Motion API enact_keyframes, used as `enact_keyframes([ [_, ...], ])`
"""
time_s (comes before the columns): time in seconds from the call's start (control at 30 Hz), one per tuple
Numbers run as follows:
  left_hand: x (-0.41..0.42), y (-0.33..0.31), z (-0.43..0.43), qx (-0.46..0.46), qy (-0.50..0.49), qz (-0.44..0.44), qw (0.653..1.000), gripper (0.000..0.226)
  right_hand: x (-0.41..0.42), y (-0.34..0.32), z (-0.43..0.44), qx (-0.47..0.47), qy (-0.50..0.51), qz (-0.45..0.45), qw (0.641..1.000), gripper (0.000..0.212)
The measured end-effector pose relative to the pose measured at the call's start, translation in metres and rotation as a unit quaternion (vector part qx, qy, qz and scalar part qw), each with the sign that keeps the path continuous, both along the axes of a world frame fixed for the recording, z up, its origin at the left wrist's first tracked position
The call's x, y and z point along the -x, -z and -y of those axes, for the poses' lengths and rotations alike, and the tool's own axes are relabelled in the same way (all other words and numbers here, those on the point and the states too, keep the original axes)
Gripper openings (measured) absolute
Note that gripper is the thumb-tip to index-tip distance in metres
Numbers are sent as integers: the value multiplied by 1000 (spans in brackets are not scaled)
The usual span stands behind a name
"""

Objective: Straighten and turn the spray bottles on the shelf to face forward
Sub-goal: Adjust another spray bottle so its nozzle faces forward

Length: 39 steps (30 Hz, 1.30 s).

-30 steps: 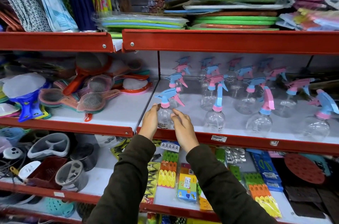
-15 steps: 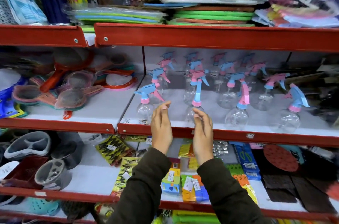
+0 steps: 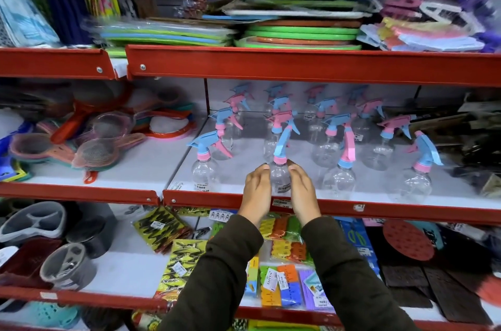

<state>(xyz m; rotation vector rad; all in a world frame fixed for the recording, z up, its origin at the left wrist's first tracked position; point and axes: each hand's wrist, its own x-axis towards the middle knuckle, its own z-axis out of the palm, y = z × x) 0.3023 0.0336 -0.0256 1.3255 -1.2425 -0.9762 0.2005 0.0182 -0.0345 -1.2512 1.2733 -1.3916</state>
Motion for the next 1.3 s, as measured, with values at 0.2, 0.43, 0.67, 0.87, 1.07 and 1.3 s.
enact_keyframes([
  [0.2,5,-10,11,-9,18,-27,999,46,11,5,-12,-7,-4,-47,999,42],
  [0.43,5,-3,9,37,-29,-16,999,42,18,1,-11,-4,-1,-60,998,38],
  [0.67,8,1,5,49,-41,68,996,46,13,2,-6,-14,-22,-59,998,46],
  [0.87,7,-2,5,37,-41,20,998,43,13,5,-10,-11,-24,-54,998,41],
  [1.07,10,-4,2,34,-48,14,998,43,13,3,-13,-9,-34,-61,998,44],
  [1.3,26,-4,-16,83,-117,19,989,50,25,11,-37,74,39,2,997,38],
])
